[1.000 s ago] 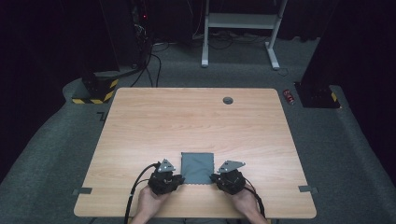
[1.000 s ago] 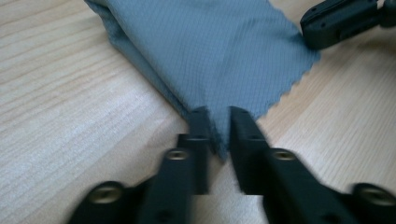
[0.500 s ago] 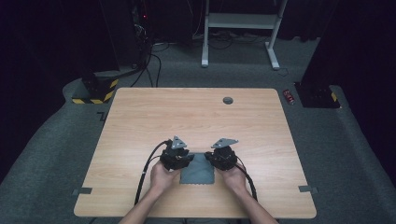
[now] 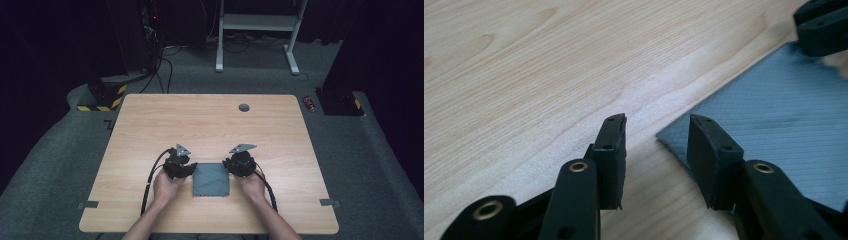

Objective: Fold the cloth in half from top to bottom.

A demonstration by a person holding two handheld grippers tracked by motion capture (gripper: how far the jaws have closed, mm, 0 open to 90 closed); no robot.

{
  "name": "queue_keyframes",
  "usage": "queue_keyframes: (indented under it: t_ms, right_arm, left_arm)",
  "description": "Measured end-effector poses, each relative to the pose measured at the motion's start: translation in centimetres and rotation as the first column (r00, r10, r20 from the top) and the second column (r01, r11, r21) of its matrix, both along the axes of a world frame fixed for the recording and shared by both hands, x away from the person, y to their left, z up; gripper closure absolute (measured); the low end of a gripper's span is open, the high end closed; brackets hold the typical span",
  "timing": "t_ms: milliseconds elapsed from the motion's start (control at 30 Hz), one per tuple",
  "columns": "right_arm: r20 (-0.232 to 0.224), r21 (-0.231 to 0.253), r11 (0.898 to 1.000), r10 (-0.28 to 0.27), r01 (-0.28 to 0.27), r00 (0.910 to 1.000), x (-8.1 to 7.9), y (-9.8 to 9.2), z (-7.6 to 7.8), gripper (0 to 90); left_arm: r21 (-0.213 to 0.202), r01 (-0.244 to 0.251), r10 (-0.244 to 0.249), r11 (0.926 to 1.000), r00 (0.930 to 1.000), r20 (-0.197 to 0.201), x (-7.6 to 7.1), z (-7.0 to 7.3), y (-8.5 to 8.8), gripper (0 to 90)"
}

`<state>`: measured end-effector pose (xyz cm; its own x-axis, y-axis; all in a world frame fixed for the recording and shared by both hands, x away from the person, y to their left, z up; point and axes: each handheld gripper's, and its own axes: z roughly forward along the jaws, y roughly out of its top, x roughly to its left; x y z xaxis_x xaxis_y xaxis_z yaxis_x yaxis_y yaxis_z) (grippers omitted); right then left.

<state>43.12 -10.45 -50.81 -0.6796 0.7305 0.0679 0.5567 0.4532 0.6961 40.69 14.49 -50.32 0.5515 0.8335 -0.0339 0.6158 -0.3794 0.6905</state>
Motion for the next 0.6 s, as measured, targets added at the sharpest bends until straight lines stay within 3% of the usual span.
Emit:
queue_keyframes:
  t_ms: [133, 200, 300, 433, 600]
  right_arm:
    - [-0.029, -0.007, 1.0, -0.009, 0.008, 0.9995, 0.5, 0.1, -0.6, 69.5]
    - [-0.036, -0.01, 1.0, -0.005, 0.005, 0.9993, 0.6, 0.0, -0.6, 75.3]
    - [-0.042, -0.022, 0.999, 0.03, -0.031, 0.9986, 0.8, 0.1, -0.5, 86.0]
    - [-0.006, -0.082, 0.995, 0.048, -0.048, 0.9988, 1.0, 0.8, -0.2, 88.5]
    - [0.012, -0.083, 0.997, 0.008, -0.007, 0.9999, 2.2, 0.8, 0.3, 88.6]
  left_arm:
    - [0.023, 0.002, -0.001, 0.9997, 0.9992, -0.04, 0.5, -0.5, -0.2, 59.0]
    - [0.01, 0.008, -0.007, 0.9999, 0.999, -0.045, 0.7, -0.7, -0.2, 61.2]
    - [0.001, 0.043, -0.043, 0.9991, 0.9971, -0.062, 1.0, -0.6, -0.4, 72.4]
    - [0.032, 0.065, -0.063, 0.9974, 0.9961, -0.062, 1.4, -0.4, -1.1, 87.8]
    - [0.028, 0.03, -0.028, 0.9992, 0.9979, -0.058, 3.6, -0.3, -1.4, 88.7]
